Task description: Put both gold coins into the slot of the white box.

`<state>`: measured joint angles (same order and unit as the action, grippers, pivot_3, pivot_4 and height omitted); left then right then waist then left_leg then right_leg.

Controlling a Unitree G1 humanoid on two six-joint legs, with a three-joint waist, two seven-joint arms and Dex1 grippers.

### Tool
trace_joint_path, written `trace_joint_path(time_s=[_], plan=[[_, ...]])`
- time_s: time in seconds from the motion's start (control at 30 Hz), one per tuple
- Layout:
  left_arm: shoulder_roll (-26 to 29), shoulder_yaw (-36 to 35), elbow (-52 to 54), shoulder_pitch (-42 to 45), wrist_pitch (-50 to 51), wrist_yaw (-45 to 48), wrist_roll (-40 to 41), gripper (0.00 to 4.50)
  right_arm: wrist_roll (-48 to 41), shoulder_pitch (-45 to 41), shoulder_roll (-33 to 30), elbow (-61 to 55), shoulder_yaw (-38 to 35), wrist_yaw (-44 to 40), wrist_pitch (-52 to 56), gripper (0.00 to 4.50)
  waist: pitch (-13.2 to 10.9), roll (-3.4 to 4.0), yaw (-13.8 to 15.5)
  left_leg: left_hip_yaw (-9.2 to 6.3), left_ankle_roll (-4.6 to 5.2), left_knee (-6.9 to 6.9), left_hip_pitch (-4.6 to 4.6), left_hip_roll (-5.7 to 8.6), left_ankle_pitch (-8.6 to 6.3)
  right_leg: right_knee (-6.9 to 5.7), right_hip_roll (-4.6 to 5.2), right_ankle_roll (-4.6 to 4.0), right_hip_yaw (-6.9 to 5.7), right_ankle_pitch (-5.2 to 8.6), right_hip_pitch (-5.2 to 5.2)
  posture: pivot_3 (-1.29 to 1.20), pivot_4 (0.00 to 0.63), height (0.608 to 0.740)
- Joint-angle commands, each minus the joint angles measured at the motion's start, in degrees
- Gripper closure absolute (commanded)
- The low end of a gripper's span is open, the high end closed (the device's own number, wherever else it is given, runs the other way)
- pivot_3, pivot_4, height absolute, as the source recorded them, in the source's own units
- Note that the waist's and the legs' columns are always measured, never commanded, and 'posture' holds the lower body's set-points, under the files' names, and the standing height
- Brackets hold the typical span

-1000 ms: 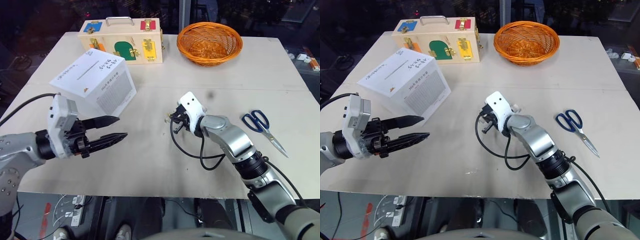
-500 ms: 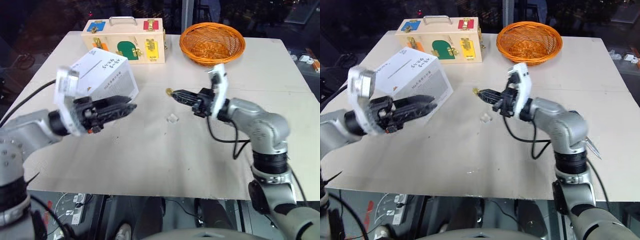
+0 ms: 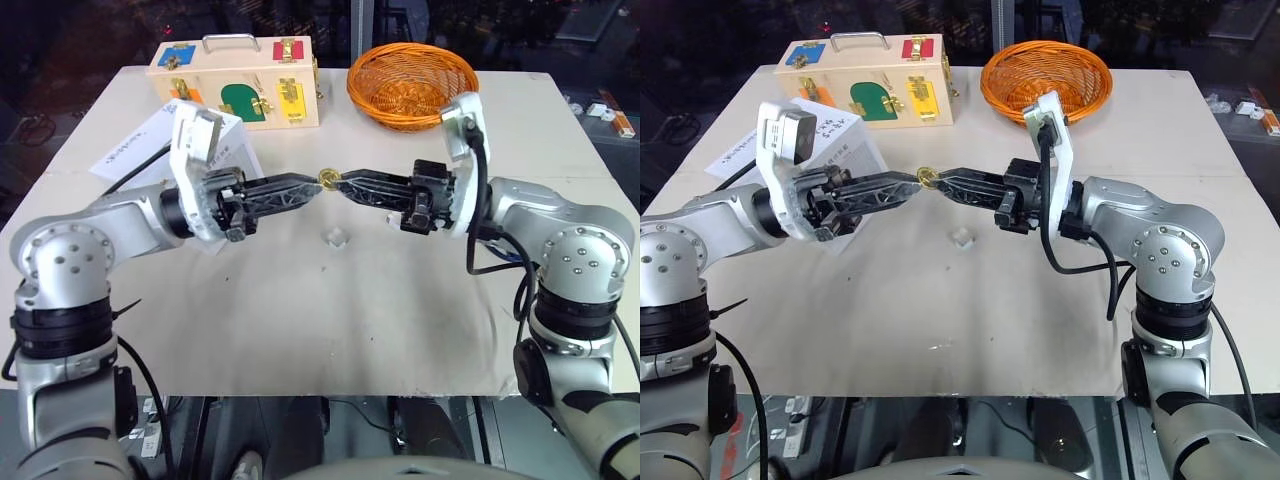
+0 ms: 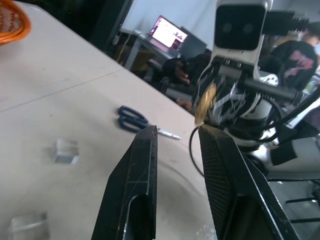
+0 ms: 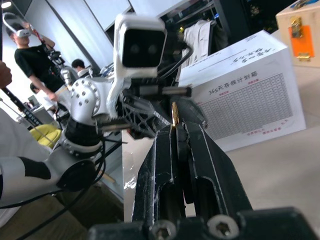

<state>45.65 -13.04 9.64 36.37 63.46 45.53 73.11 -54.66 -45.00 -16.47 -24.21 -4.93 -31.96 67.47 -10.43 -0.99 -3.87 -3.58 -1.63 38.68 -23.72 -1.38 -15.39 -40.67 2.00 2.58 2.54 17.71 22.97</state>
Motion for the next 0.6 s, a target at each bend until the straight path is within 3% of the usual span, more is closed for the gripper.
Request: trace_joint_path(time_s=[0.03,0.23,0.37,0.6], plan=[[0.3,-0.8,-1.0,2.1,0.3,1.4,0.0,3.2,-2.1,-1.0,-0.7,-2.4,0.0,0.5,-1.0,4.5,0.0,0.0,-0.1,0.0,-0.01,0.0,0.0,0.0,0.0,0.0,0.0,0.0,0.0,0.0,0.0,0.0,0.15,0.726],[0.5,-0.7,-1.0,2.6,0.5,2.7,-0.2,3.2,-3.1,-0.5,-1.1,-2.5,0.9,1.2,-1.7,4.5,0.0,0.0,0.0,-0.01,-0.02,0.0,0.0,0.0,0.01,0.0,0.0,0.0,0.0,0.0,0.0,0.0,0.15,0.726],[0.2,-0.6,-0.2,2.4,0.8,3.2,-0.2,4.39,-3.8,-0.5,-1.1,-2.6,1.4,1.6,-2.1,4.5,0.0,0.0,0.0,-0.01,-0.01,0.0,0.0,0.0,0.01,0.0,0.0,0.0,0.0,0.0,0.0,0.0,0.15,0.726],[0.2,-0.4,0.1,2.1,1.3,4.8,-0.4,4.47,-5.0,-0.5,-0.8,-2.8,2.1,2.1,-2.2,4.5,0.0,0.0,0.0,-0.01,-0.01,0.0,-0.01,0.0,0.01,0.01,0.0,0.0,0.0,0.0,0.0,0.0,0.15,0.726]])
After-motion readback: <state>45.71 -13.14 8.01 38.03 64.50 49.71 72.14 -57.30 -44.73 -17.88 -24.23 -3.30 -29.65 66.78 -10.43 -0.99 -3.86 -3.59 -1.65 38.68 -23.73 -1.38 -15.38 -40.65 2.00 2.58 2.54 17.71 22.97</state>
